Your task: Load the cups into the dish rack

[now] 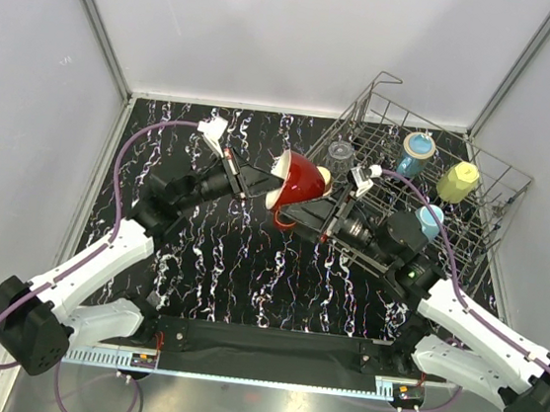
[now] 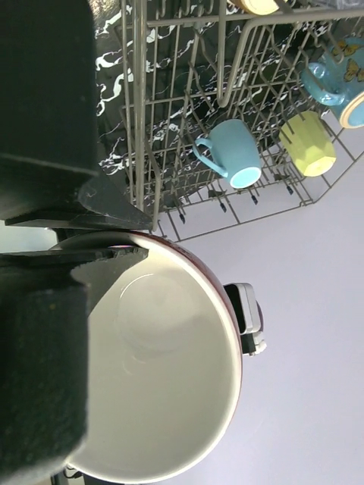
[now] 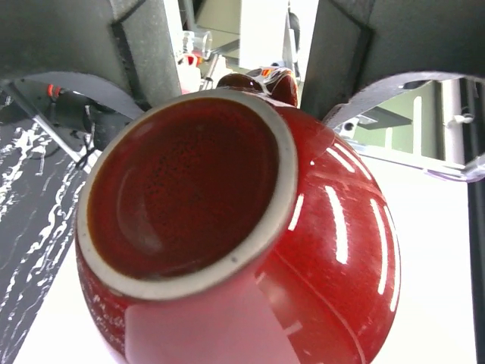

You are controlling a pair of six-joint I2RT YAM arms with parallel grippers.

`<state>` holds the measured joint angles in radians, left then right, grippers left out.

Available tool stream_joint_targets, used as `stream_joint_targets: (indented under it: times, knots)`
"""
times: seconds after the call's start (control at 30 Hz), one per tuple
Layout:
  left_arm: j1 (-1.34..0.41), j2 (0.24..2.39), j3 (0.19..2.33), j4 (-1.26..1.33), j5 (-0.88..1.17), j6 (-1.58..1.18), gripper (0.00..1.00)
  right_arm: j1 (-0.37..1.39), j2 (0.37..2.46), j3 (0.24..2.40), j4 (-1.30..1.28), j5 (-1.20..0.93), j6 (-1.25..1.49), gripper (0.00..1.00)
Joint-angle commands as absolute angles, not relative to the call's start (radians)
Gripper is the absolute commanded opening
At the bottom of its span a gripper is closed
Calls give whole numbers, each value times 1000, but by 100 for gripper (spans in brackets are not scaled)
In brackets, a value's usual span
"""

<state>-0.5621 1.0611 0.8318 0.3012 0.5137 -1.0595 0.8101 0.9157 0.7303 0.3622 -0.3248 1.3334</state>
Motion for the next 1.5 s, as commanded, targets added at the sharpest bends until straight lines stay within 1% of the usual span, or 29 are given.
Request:
stream_joint_targets:
  times: [0.0, 0.03, 0.13, 0.2, 0.27, 0.3, 0.4, 0.47, 0.53, 0.57, 0.6, 0.63, 0.73, 0.8, 0.9, 1.0, 1.07, 1.1, 1.13, 1.2, 1.23, 1.27, 1.3, 1.33, 1.37, 1.4, 1.43, 1.47]
  knots:
    - [-595, 1014, 835, 436, 551, -1062, 0, 824, 943, 747, 528, -238, 1388, 65]
    - [-597, 1012, 834, 436, 545, -1058, 0, 827, 956, 752, 538, -242, 1391, 65]
    - [-601, 1011, 830, 437, 537, -1048, 0, 841, 972, 767, 563, -238, 1396, 58]
    - [-601, 1006, 824, 440, 535, -1045, 0, 844, 976, 778, 564, -238, 1391, 49]
    - [-603, 1003, 819, 439, 531, -1037, 0, 847, 977, 784, 564, -239, 1393, 47]
    - [-603, 997, 813, 439, 529, -1032, 0, 847, 977, 784, 565, -236, 1397, 43]
    - [-607, 994, 802, 434, 523, -1019, 0, 847, 973, 787, 566, -232, 1402, 37]
    - [-609, 992, 798, 427, 517, -1008, 0, 847, 971, 787, 566, -229, 1407, 36]
    - [-612, 991, 790, 426, 514, -1003, 0, 847, 974, 787, 569, -230, 1413, 38]
    - [-614, 989, 787, 426, 512, -1000, 0, 847, 980, 787, 574, -230, 1416, 39]
    - [-614, 988, 782, 426, 509, -1000, 0, 847, 985, 785, 578, -229, 1422, 47]
    - [-615, 986, 781, 426, 508, -1000, 0, 847, 986, 785, 578, -227, 1424, 49]
    - [-620, 986, 772, 425, 506, -994, 0, 847, 1000, 792, 594, -232, 1431, 51]
    - [-621, 985, 767, 425, 503, -989, 0, 847, 1009, 799, 610, -238, 1436, 48]
    - [-621, 985, 759, 433, 505, -991, 0, 847, 1026, 816, 612, -248, 1431, 39]
    - [-621, 979, 756, 434, 508, -991, 0, 847, 1026, 815, 592, -250, 1422, 26]
    - [-621, 974, 758, 428, 509, -989, 0, 847, 1019, 808, 575, -242, 1417, 19]
    - [-621, 973, 759, 425, 509, -988, 0, 847, 1008, 798, 557, -238, 1414, 8]
    - [-621, 973, 759, 420, 512, -986, 0, 847, 1002, 793, 548, -230, 1413, 0]
    - [-621, 974, 770, 400, 517, -979, 2, 847, 980, 787, 496, -216, 1405, 0]
    - [-621, 977, 773, 373, 517, -974, 7, 847, 973, 785, 474, -210, 1398, 0]
    - [-621, 980, 782, 361, 517, -966, 15, 847, 963, 790, 428, -207, 1381, 0]
    - [-621, 982, 787, 347, 515, -962, 35, 847, 945, 793, 405, -203, 1367, 0]
    - [-623, 979, 790, 336, 511, -948, 46, 847, 931, 799, 370, -190, 1353, 0]
    - [-621, 977, 796, 303, 506, -942, 55, 847, 916, 820, 268, -174, 1317, 0]
    - [-620, 974, 801, 281, 493, -933, 69, 847, 879, 836, 206, -137, 1293, 0]
    - [-620, 971, 808, 203, 482, -907, 74, 845, 864, 851, 143, -112, 1272, 0]
    - [-620, 963, 836, 146, 465, -891, 78, 847, 842, 879, 20, -83, 1234, 0]
